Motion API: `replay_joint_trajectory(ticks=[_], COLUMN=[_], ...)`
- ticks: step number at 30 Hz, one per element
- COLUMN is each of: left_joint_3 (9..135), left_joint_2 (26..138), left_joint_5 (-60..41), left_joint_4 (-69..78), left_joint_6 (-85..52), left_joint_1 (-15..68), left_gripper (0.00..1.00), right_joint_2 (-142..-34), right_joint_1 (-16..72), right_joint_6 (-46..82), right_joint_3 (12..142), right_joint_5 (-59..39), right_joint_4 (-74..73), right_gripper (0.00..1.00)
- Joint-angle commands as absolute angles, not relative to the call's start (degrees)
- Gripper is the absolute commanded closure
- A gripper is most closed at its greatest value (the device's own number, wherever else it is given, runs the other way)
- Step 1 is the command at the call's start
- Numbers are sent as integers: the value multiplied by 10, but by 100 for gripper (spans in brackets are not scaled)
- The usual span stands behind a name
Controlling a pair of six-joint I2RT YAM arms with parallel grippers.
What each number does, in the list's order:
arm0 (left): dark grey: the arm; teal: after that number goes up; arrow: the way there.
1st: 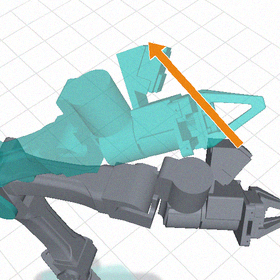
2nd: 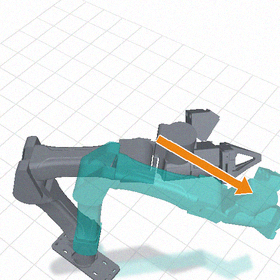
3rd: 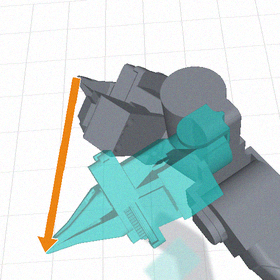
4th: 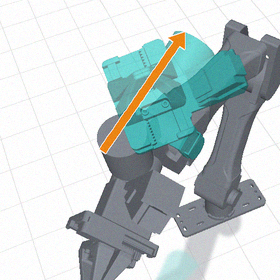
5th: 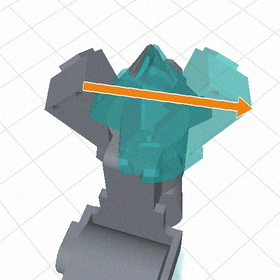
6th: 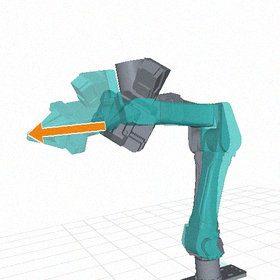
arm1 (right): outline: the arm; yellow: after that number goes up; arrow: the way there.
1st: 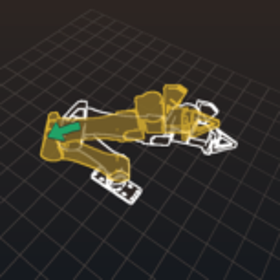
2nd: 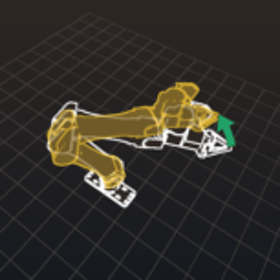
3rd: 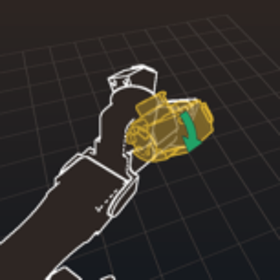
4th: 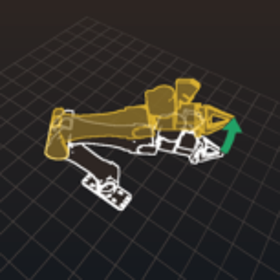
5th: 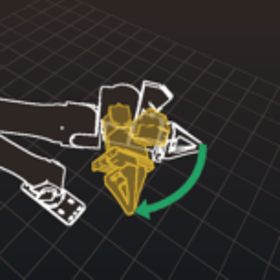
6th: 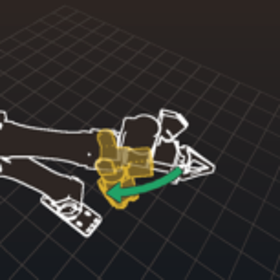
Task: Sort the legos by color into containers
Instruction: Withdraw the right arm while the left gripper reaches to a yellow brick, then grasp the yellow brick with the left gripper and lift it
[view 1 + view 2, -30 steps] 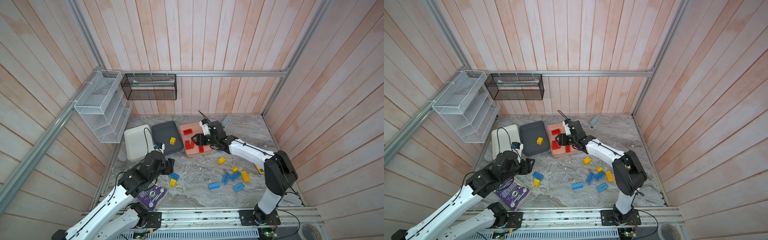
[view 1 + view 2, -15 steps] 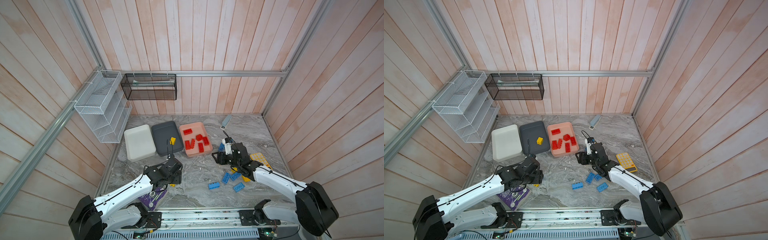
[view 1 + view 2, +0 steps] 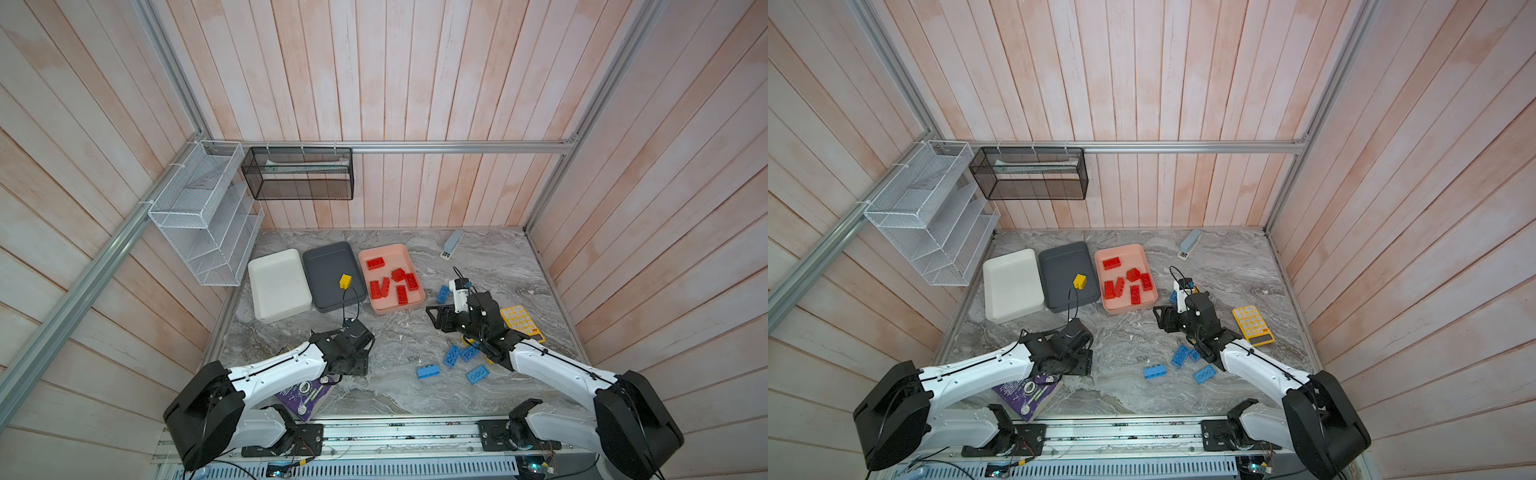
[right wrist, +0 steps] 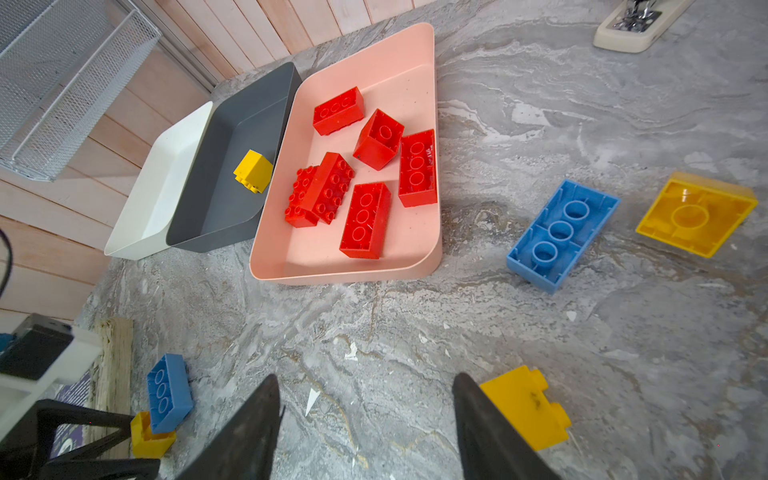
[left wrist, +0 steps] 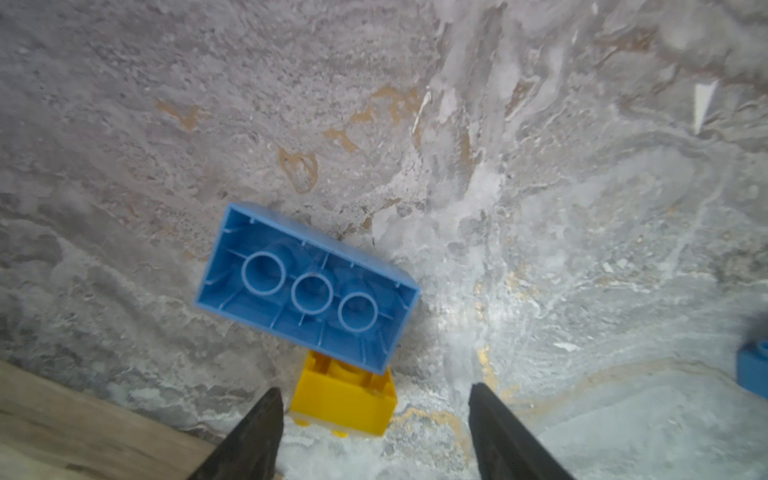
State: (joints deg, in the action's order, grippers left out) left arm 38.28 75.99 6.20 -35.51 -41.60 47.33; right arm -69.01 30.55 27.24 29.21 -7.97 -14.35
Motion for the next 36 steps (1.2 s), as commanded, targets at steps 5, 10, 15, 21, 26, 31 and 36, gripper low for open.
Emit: replay_joint_trajectory(ticks=[5, 10, 15, 21, 26, 31, 36], left_joint_3=[417, 434, 437, 448, 477, 513, 566], left_joint_2=[815, 840, 854, 871, 872, 858, 851], left_joint_5=[63, 66, 67, 71, 83, 94, 107], left_joint_4=[-330, -327, -324, -327, -343, -364, -384], left_joint_6=[-406, -419, -429, -432, -430, -420, -391], left_joint_1=[503, 531, 542, 542, 560, 562, 554], left_gripper=[31, 38, 46, 58, 66, 68, 67], right_joint_2=[-701, -699, -696, -690, -686, -680, -674], right_joint_1=[303, 302, 301, 302, 302, 302, 302], right_joint_6=[275, 275, 276, 276, 276, 279, 283], right_joint_3=[284, 284, 282, 281, 278, 277, 275], right_joint_5=[-76, -74, -74, -74, -74, -76, -77], right_joint_4=[-158, -158, -158, -155, -154, -152, -152], right_gripper=[33, 33, 33, 33, 33, 33, 33])
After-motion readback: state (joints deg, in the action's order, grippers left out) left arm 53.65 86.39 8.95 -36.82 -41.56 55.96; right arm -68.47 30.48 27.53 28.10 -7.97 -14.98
